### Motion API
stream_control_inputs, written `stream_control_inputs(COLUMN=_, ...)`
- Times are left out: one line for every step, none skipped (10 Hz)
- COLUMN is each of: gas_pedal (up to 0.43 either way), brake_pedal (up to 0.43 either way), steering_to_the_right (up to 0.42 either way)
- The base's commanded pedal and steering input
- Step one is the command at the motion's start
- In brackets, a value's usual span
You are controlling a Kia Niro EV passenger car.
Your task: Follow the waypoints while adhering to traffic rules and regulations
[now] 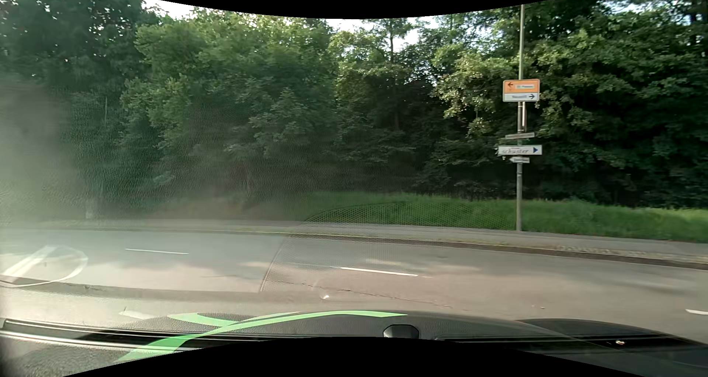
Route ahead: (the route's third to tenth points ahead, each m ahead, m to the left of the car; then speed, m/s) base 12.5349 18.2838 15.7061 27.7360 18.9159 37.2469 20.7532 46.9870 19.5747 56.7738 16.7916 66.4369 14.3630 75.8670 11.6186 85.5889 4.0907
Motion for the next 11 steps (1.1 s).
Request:
stream_control_inputs(gas_pedal=0.268, brake_pedal=0.0, steering_to_the_right=-0.376)
stream_control_inputs(gas_pedal=0.268, brake_pedal=0.0, steering_to_the_right=-0.369)
stream_control_inputs(gas_pedal=0.268, brake_pedal=0.0, steering_to_the_right=-0.37)
stream_control_inputs(gas_pedal=0.248, brake_pedal=0.0, steering_to_the_right=-0.367)
stream_control_inputs(gas_pedal=0.228, brake_pedal=0.0, steering_to_the_right=-0.359)
stream_control_inputs(gas_pedal=0.228, brake_pedal=0.0, steering_to_the_right=-0.342)
stream_control_inputs(gas_pedal=0.228, brake_pedal=0.0, steering_to_the_right=-0.33)
stream_control_inputs(gas_pedal=0.22, brake_pedal=0.0, steering_to_the_right=-0.323)
stream_control_inputs(gas_pedal=0.22, brake_pedal=0.0, steering_to_the_right=-0.327)
stream_control_inputs(gas_pedal=0.209, brake_pedal=0.0, steering_to_the_right=-0.334)
stream_control_inputs(gas_pedal=0.197, brake_pedal=0.0, steering_to_the_right=-0.337)
